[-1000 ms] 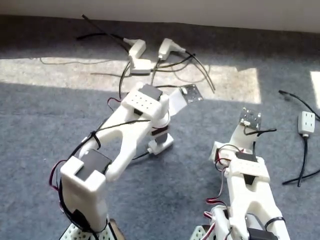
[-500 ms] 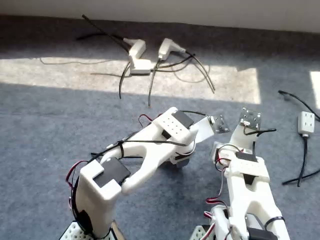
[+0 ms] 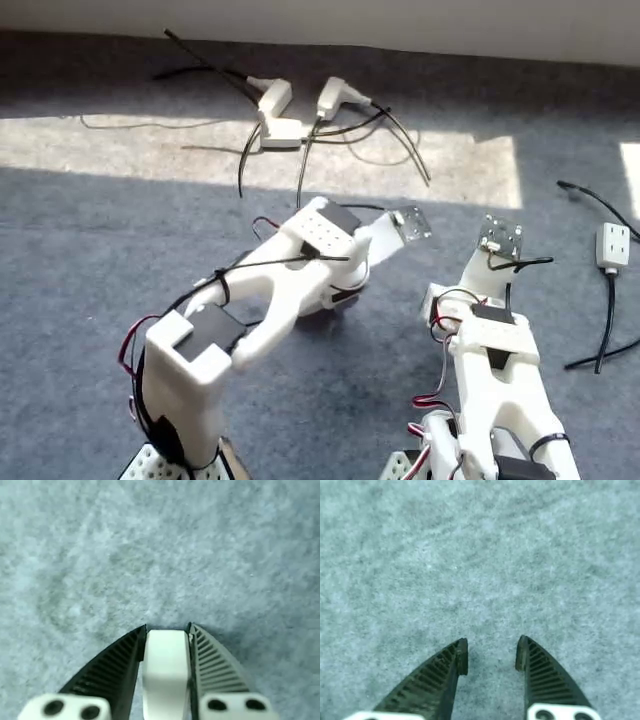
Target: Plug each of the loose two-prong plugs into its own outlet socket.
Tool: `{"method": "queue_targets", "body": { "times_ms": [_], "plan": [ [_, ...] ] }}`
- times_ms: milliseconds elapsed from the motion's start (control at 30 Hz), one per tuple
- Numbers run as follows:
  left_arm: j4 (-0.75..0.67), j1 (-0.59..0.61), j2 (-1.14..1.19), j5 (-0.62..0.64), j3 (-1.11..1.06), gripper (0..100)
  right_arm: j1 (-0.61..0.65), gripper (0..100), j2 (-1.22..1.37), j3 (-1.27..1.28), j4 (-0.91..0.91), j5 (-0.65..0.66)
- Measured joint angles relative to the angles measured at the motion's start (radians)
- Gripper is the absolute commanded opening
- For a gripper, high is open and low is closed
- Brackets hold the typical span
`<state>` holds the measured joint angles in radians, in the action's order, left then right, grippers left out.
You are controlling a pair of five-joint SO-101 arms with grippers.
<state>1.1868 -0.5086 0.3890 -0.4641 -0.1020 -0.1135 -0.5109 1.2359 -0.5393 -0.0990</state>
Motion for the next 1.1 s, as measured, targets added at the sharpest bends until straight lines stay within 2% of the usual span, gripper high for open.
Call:
{"method": "queue_targets", "body": {
  "times_ms": [300, 400, 567, 833, 1100],
  "plan": [
    [0.0, 0.259, 0.003, -0.195, 0.232, 7, 0.0, 17.0, 0.0, 0.0, 0.0, 0.0],
    [-0.002, 0.311, 0.003, -0.281, 0.278, 7, 0.0, 17.0, 0.0, 0.0, 0.0, 0.0],
    [0.0, 0.301, 0.043, -0.316, 0.259, 23, 0.0, 17.0, 0.0, 0.0, 0.0, 0.0],
    [-0.002, 0.295, 0.169, -0.316, 0.242, 22, 0.0, 17.0, 0.0, 0.0, 0.0, 0.0],
    [-0.002, 0.292, 0.17, -0.316, 0.241, 22, 0.0, 17.0, 0.0, 0.0, 0.0, 0.0]
  ]
}}
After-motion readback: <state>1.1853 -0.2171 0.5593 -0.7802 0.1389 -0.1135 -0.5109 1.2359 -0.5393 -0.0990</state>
